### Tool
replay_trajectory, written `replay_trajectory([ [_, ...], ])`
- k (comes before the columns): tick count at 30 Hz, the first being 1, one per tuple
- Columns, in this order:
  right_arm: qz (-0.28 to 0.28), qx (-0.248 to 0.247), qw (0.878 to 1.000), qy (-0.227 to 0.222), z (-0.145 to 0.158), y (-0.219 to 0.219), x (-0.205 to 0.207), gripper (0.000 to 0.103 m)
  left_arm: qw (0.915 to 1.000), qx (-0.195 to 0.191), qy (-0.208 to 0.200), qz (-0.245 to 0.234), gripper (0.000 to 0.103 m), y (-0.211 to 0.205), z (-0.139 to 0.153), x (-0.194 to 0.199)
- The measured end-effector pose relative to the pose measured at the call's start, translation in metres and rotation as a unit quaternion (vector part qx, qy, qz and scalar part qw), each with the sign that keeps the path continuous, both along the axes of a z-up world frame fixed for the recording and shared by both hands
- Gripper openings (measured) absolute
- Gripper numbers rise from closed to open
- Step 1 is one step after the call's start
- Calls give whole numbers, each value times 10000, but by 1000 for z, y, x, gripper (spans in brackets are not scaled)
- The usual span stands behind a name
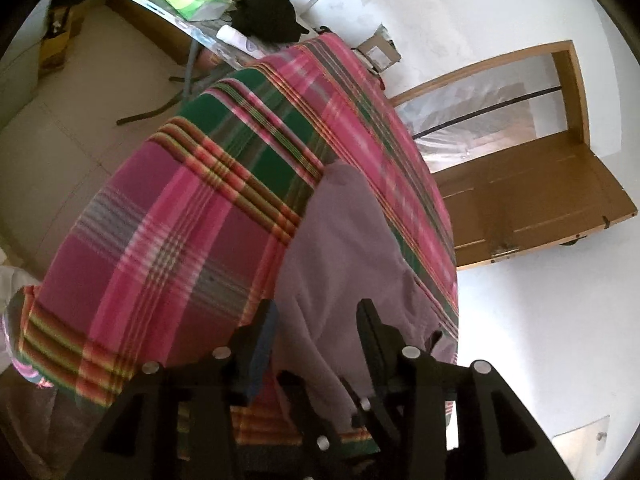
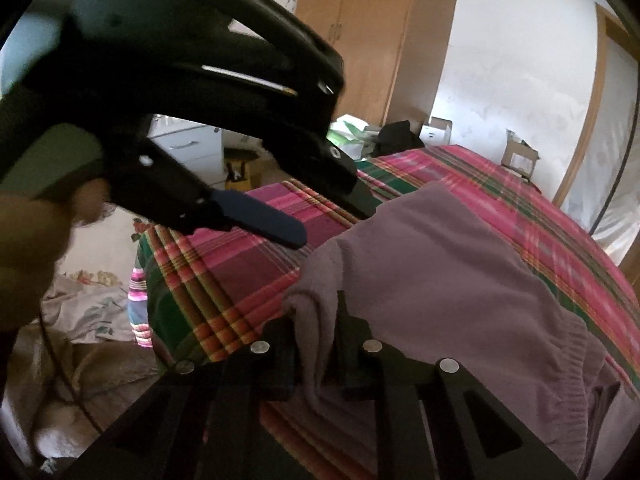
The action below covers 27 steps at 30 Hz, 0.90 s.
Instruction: Fold clothes
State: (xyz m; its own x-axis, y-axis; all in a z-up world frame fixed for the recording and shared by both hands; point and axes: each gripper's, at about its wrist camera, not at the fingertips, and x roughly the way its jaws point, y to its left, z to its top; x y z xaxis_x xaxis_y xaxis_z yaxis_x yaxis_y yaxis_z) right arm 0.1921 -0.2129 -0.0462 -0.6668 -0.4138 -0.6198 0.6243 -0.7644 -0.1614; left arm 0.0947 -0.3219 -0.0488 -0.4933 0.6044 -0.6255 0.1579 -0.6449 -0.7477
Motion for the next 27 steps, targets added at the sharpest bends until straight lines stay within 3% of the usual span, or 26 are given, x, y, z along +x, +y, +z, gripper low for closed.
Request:
replay_trajectory([
  [12,48,-216,9998,-30,14,16,3,12,9991,-164,-331,-221,42,9,-18,-35],
  [27,0,-532,9986,-23,34,39,9,11,9979,16,-465,-461,41,27,-24,-83],
])
